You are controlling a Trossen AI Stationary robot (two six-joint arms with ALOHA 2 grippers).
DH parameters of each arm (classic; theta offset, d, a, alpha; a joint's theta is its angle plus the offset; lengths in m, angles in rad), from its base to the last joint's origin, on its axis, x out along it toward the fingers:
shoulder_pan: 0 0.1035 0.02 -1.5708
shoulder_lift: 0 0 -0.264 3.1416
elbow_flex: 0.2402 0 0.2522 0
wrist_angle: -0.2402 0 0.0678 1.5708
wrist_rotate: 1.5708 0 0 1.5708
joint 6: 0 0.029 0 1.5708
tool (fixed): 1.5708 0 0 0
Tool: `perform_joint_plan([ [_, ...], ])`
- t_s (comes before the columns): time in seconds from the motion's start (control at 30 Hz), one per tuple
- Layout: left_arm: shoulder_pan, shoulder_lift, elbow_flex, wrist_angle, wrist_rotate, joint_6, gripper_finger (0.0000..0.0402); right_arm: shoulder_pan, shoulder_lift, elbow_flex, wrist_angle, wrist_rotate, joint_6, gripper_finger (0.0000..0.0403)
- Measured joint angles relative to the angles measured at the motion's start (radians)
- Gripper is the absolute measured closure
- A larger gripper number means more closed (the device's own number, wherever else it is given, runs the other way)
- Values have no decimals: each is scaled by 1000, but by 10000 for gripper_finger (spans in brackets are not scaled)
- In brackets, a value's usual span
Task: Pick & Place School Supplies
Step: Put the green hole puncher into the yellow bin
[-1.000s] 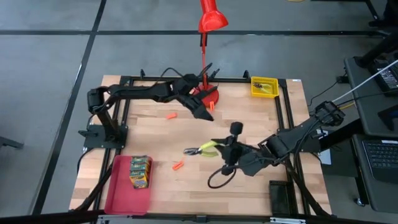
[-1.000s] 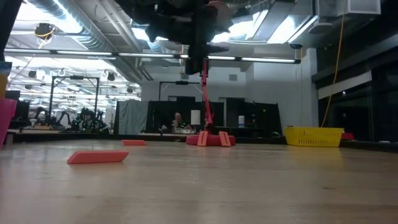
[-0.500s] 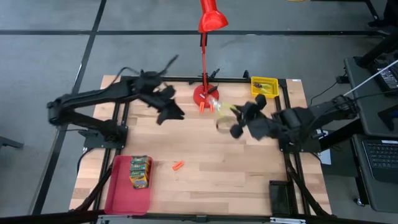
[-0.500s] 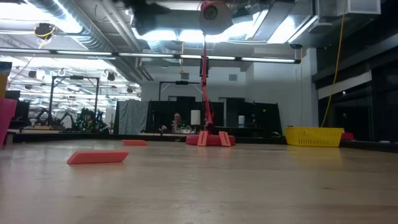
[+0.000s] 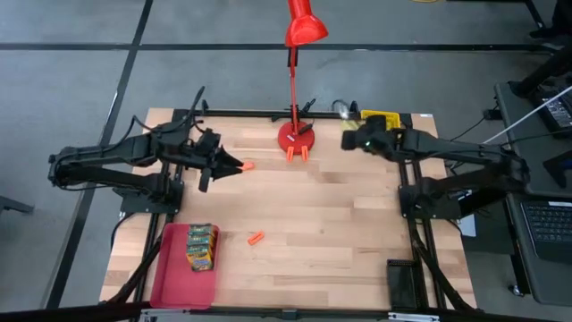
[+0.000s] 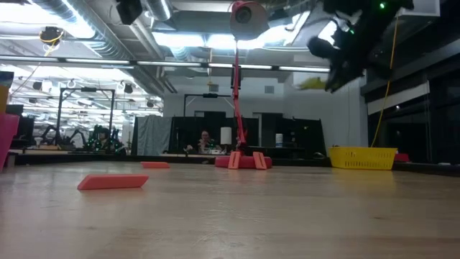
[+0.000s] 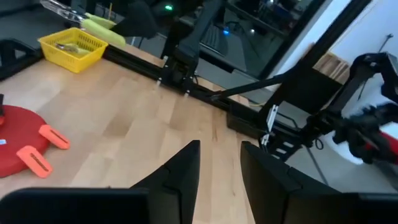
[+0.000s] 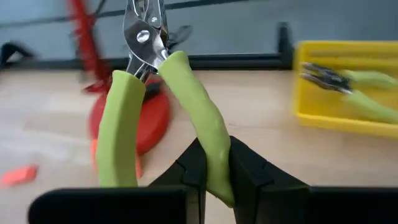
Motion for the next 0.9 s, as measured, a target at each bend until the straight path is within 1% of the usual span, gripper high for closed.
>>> perform_joint_plan([
  [0.13,0,0,0,17,-16,35,293,-110,-82,-62,-25,-35,60,360],
  [0.23,0,7,0,66,-27,48,292,-185,-135,-102,-94,-55,103,360],
  [0.37,0,14,0,100,-60,74,291,-283,-192,-154,-101,-125,88,360],
  [0.43,4,18,0,108,-82,73,293,-326,-218,-178,-100,-163,114,360],
  [0.53,15,21,0,143,-91,59,297,-369,-243,-220,-80,-193,219,361],
  [0.7,31,22,0,188,-94,72,305,-394,-250,-279,-25,-259,385,361],
  [0.8,37,22,0,208,-97,67,310,-395,-250,-313,27,-255,550,361],
  [0.9,37,22,0,220,-95,62,313,-394,-250,-345,133,-223,721,361],
])
